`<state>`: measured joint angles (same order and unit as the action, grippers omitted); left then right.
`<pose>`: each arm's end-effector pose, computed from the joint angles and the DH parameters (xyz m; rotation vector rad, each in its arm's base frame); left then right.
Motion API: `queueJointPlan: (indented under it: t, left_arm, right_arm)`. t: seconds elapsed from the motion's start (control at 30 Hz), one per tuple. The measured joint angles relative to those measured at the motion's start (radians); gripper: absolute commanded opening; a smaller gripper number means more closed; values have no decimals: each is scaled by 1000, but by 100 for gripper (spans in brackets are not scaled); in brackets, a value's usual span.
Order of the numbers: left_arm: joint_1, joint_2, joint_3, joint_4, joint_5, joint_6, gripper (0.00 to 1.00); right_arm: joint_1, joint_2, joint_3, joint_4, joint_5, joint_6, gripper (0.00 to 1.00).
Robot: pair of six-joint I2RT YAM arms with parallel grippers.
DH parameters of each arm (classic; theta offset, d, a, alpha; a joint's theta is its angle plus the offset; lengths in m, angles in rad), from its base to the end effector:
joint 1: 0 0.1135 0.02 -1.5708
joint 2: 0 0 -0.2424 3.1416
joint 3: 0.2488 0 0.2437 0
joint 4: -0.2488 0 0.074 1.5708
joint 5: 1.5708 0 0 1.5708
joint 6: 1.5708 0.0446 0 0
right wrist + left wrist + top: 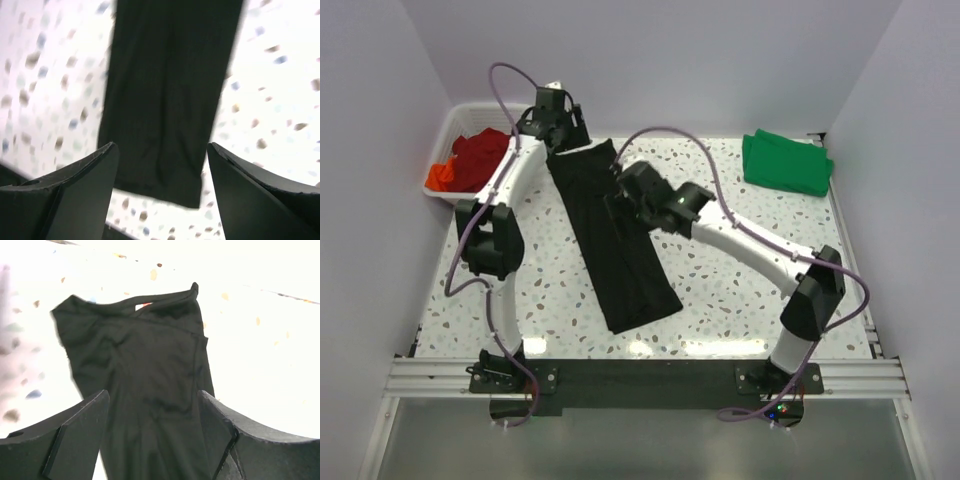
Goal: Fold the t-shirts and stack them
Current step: Fold the tshirt
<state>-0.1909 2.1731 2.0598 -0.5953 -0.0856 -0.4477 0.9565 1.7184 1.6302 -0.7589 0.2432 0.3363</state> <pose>0.4806 -0.0890 0.2691 -0.3375 2.2625 -0.2372 0.2243 0.2993 0.3043 -0.6282 2.3252 0.3138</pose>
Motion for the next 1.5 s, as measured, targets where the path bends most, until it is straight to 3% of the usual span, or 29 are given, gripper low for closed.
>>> queueJointPlan:
  t: [0.2, 0.4, 0.73, 0.97, 1.27, 1.5]
  left_arm:
    - [-25, -198, -180, -75, -73, -55, 76]
    - [-107, -351, -420, -138, -109, -138, 75]
    - [-241, -574, -751, -125, -40, -200, 75]
    - [-302, -615, -918, -74, 0, -242, 75]
    - [-459, -554, -964, 16, 42, -298, 75]
    - [-475, -521, -1007, 69, 63, -301, 75]
  right_arm:
    - [-316, 187, 262, 7, -5, 0, 76]
    - [-438, 434, 534, -21, -54, -34, 75]
    - [-436, 544, 548, -5, -166, -58, 76]
    - [-393, 605, 576, 105, -199, -100, 76]
    - [-333, 805, 692, 147, -224, -122, 78]
    - [-326, 835, 726, 162, -235, -129, 79]
